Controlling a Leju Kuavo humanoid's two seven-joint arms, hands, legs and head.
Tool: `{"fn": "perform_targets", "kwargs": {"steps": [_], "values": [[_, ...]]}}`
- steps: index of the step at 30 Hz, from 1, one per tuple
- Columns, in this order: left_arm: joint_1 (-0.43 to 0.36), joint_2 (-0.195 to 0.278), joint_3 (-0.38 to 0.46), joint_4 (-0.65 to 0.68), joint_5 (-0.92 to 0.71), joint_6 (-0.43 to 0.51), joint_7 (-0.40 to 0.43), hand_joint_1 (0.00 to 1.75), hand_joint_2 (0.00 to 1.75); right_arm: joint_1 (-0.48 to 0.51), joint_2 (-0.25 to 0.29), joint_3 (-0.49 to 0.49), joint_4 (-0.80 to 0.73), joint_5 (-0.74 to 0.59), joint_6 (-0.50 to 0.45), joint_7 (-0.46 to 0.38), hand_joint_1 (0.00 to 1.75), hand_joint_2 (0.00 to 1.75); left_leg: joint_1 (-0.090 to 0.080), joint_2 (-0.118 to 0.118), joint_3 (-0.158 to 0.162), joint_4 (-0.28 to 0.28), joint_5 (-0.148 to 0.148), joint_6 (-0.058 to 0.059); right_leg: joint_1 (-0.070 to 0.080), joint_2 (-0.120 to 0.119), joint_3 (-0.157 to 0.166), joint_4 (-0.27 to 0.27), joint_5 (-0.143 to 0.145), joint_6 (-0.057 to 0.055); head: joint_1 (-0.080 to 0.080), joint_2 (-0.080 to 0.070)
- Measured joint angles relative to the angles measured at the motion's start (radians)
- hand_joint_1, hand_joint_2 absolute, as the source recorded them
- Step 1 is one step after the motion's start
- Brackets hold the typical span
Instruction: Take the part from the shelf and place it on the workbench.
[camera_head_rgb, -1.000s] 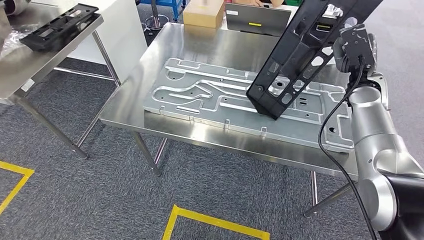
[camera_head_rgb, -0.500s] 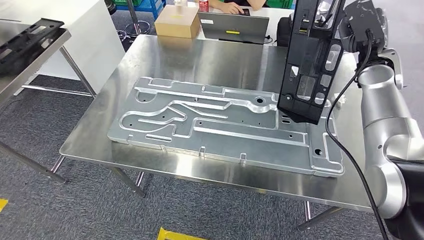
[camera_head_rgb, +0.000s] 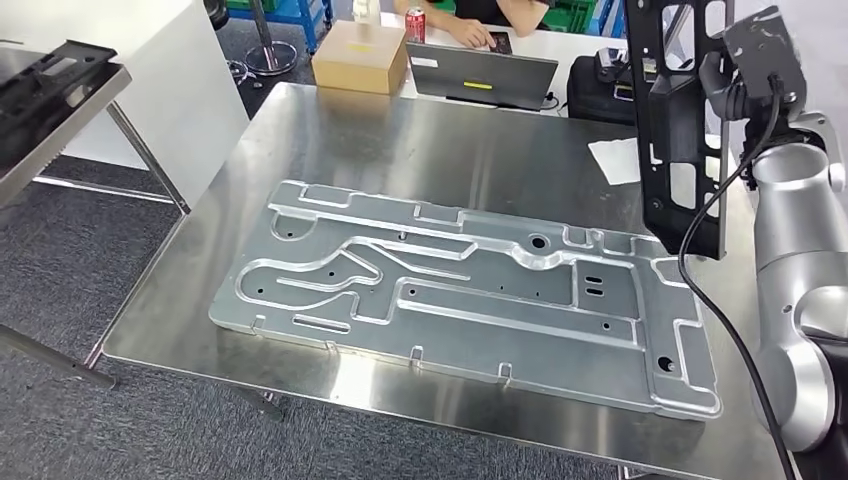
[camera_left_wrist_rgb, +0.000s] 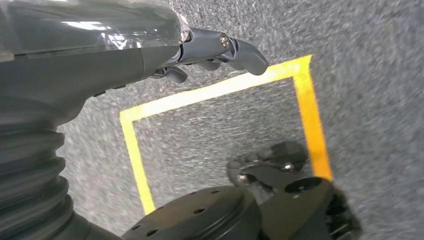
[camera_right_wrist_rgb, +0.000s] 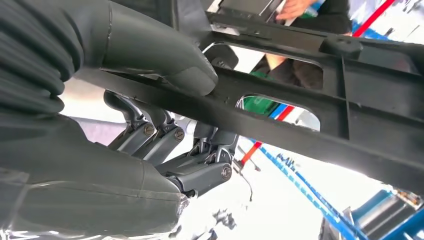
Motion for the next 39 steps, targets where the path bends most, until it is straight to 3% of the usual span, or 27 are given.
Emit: {"fn": "perform_targets", "kwargs": {"steps": [1,2,4,6,10,15,21,31,39], "values": [[0.0,-0.001,0.005,0.001,0.008,-0.002,-0.001,0.0,1.75,-0.002,-0.004,0.002,0.007,-0.008,0.025,-0.002,1.75,1.75,-0.001,-0.001,0.007,0.001,-0.008,-0.004,0.003,-0.003,0.013,-0.055,0.031,-0.007,0.0,0.0],[-0.001,-0.002,0.011,0.001,0.017,-0.004,-0.002,0.0,1.75,-0.006,-0.006,0.008,0.015,-0.014,0.05,-0.005,1.75,1.75,-0.003,0.0,0.008,0.003,-0.015,-0.007,0.004,-0.004,0.022,-0.085,0.041,-0.016,0.0,0.0],[-0.003,-0.002,0.024,0.002,0.027,-0.003,-0.006,0.0,1.75,-0.014,-0.004,0.029,0.033,-0.019,0.097,-0.014,1.75,1.75,-0.005,0.003,0.008,0.004,-0.026,-0.001,0.006,0.0,0.031,-0.102,0.033,-0.029,-0.001,0.0],[-0.003,-0.003,0.033,0.002,0.031,0.002,-0.01,0.0,1.75,-0.023,0.001,0.054,0.059,-0.024,0.136,-0.024,1.75,1.75,-0.003,0.007,0.013,0.003,-0.03,-0.001,0.009,0.004,0.034,-0.102,0.031,-0.035,-0.002,0.0],[0.001,-0.005,0.046,0.002,0.032,0.012,-0.023,0.0,1.75,-0.018,0.022,0.1,0.107,-0.034,0.167,-0.052,1.75,1.75,0.002,0.007,0.028,0.0,-0.033,-0.017,0.017,0.004,0.048,-0.102,0.022,-0.044,-0.002,0.0],[0.009,-0.005,0.053,0.002,0.032,0.015,-0.035,0.0,1.75,0.006,0.071,0.162,0.147,-0.019,0.155,-0.064,1.75,1.75,0.008,0.001,0.041,0.0,-0.036,-0.022,0.02,-0.003,0.059,-0.102,0.015,-0.048,-0.002,0.0],[0.009,-0.004,0.056,0.002,0.026,0.015,-0.035,0.0,1.75,0.043,0.19,0.256,0.212,0.027,0.138,-0.003,1.75,1.75,0.008,0.001,0.037,-0.001,-0.036,-0.022,0.019,-0.003,0.056,-0.101,0.014,-0.049,-0.002,0.0],[0.002,-0.002,0.056,0.002,0.018,0.015,-0.031,0.0,1.75,0.072,0.389,0.384,0.307,0.074,0.132,0.068,1.75,1.75,0.008,0.033,0.041,-0.002,-0.047,-0.029,0.019,0.03,0.05,-0.101,0.014,-0.05,-0.003,0.0],[-0.001,-0.016,0.055,0.002,0.002,0.018,-0.004,0.0,1.75,0.084,0.424,0.407,0.333,0.072,0.123,0.095,1.75,1.75,0.009,0.022,0.045,-0.003,-0.048,-0.03,0.021,0.018,0.056,-0.101,0.009,-0.054,-0.003,0.0]]}}
